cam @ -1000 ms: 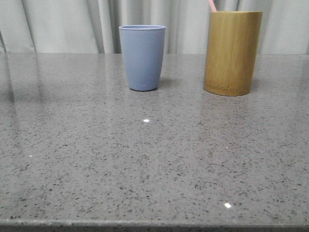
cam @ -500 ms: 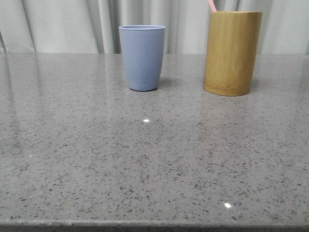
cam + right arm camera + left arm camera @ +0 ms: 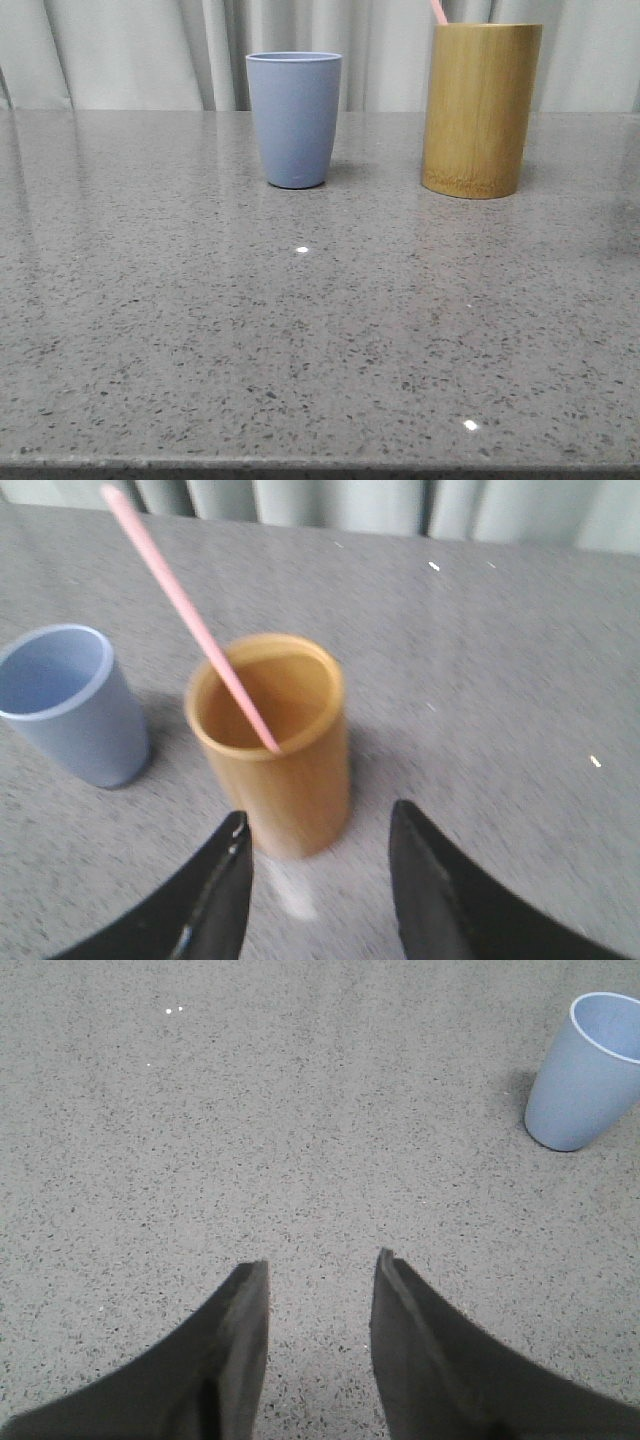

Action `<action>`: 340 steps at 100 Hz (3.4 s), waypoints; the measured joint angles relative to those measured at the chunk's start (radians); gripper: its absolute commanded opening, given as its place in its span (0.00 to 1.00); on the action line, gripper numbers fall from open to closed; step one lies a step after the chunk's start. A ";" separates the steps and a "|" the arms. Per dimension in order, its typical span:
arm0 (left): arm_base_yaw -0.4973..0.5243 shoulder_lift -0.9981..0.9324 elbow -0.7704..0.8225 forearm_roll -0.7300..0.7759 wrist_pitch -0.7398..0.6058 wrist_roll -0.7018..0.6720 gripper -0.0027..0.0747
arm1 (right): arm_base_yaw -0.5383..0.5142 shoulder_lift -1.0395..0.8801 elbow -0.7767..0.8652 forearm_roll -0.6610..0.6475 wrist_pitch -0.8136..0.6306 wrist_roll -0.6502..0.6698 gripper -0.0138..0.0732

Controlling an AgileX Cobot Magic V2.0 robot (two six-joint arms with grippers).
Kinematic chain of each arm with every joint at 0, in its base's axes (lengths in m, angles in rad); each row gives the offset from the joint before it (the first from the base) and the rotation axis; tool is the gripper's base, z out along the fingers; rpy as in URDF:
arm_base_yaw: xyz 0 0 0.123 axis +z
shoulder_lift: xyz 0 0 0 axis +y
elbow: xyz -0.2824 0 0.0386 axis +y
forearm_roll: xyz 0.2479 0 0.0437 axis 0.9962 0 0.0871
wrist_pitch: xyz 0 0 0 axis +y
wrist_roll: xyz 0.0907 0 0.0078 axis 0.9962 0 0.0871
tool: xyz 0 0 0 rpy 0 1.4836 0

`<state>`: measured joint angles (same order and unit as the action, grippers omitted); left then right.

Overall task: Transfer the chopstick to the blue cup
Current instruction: 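Lower the right gripper over the bamboo cup and grasp the pink chopstick, then lift the pink chopstick out of the bamboo cup with the right gripper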

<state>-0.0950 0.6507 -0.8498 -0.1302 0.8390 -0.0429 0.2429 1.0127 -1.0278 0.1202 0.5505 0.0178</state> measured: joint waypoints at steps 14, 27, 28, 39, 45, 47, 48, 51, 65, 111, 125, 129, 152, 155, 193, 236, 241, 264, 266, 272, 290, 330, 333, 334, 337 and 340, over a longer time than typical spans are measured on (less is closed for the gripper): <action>0.000 0.000 0.000 0.000 0.000 0.000 0.35 | 0.070 0.104 -0.104 0.000 -0.019 -0.047 0.56; 0.000 0.000 0.000 0.000 0.000 0.000 0.35 | 0.108 0.206 -0.183 0.002 -0.036 -0.077 0.56; 0.000 0.000 0.000 0.000 0.000 0.000 0.35 | 0.111 0.217 -0.191 0.001 -0.036 -0.080 0.56; 0.000 0.000 0.000 0.000 0.000 0.000 0.35 | 0.122 0.295 -0.247 0.001 -0.038 -0.084 0.56; 0.000 0.000 0.000 0.000 0.000 0.000 0.35 | 0.124 0.333 -0.272 0.001 -0.040 -0.085 0.56; 0.000 0.000 0.000 0.000 0.000 0.000 0.35 | 0.124 0.344 -0.279 0.001 -0.040 -0.085 0.56; 0.000 0.000 0.000 0.000 0.000 0.000 0.35 | 0.124 0.348 -0.281 0.001 -0.040 -0.085 0.56; 0.000 0.000 0.000 0.002 0.000 0.000 0.35 | 0.126 0.365 -0.290 0.001 -0.042 -0.085 0.56; 0.000 0.000 0.000 0.006 0.000 -0.002 0.35 | 0.126 0.424 -0.327 0.001 -0.043 -0.099 0.56; 0.000 0.000 0.000 0.018 0.000 -0.002 0.35 | 0.133 0.500 -0.342 0.001 -0.083 -0.185 0.56; 0.000 0.000 0.000 0.027 0.000 -0.002 0.35 | 0.148 0.517 -0.342 0.001 -0.119 -0.254 0.56; 0.000 0.000 0.000 0.027 0.000 -0.002 0.35 | 0.155 0.525 -0.342 0.001 -0.131 -0.271 0.56; 0.000 0.000 0.000 0.030 0.000 -0.002 0.35 | 0.164 0.573 -0.342 0.002 -0.201 -0.294 0.56; 0.000 0.000 0.000 0.030 0.000 -0.002 0.35 | 0.164 0.578 -0.342 0.002 -0.205 -0.294 0.56; 0.000 0.000 0.000 0.034 0.000 -0.002 0.35 | 0.164 0.594 -0.342 0.002 -0.272 -0.296 0.13; 0.000 0.000 0.000 0.041 0.000 -0.002 0.35 | 0.164 0.584 -0.342 0.000 -0.305 -0.305 0.04; 0.000 0.000 0.000 0.041 0.000 -0.002 0.35 | 0.164 0.570 -0.342 -0.002 -0.307 -0.309 0.04; 0.000 0.000 0.000 0.041 0.000 -0.002 0.35 | 0.164 0.462 -0.342 -0.035 -0.375 -0.323 0.04; 0.000 0.000 0.000 0.041 0.000 -0.002 0.35 | 0.164 0.449 -0.342 -0.035 -0.385 -0.323 0.04; 0.000 0.000 0.000 0.041 0.000 -0.002 0.35 | 0.168 0.412 -0.342 -0.037 -0.412 -0.325 0.04; 0.000 0.000 0.000 0.041 0.000 -0.002 0.35 | 0.216 0.319 -0.342 -0.041 -0.496 -0.327 0.04; 0.000 0.000 0.000 0.041 0.000 -0.002 0.35 | 0.382 0.319 -0.348 -0.042 -0.632 -0.259 0.04; 0.000 0.000 0.000 0.041 0.000 -0.002 0.35 | 0.388 0.332 -0.348 -0.042 -0.643 -0.249 0.04; 0.000 0.000 0.000 0.041 0.000 -0.002 0.35 | 0.389 0.335 -0.348 -0.042 -0.648 -0.247 0.04; 0.000 0.000 0.000 0.041 0.000 -0.002 0.35 | 0.394 0.347 -0.348 -0.042 -0.659 -0.235 0.04; 0.000 0.000 0.000 0.041 0.000 -0.002 0.35 | 0.398 0.362 -0.348 -0.042 -0.668 -0.225 0.04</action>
<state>-0.0950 0.6507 -0.8498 -0.0895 0.8390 -0.0449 0.6414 1.3748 -1.3756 0.0779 -0.1178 -0.2077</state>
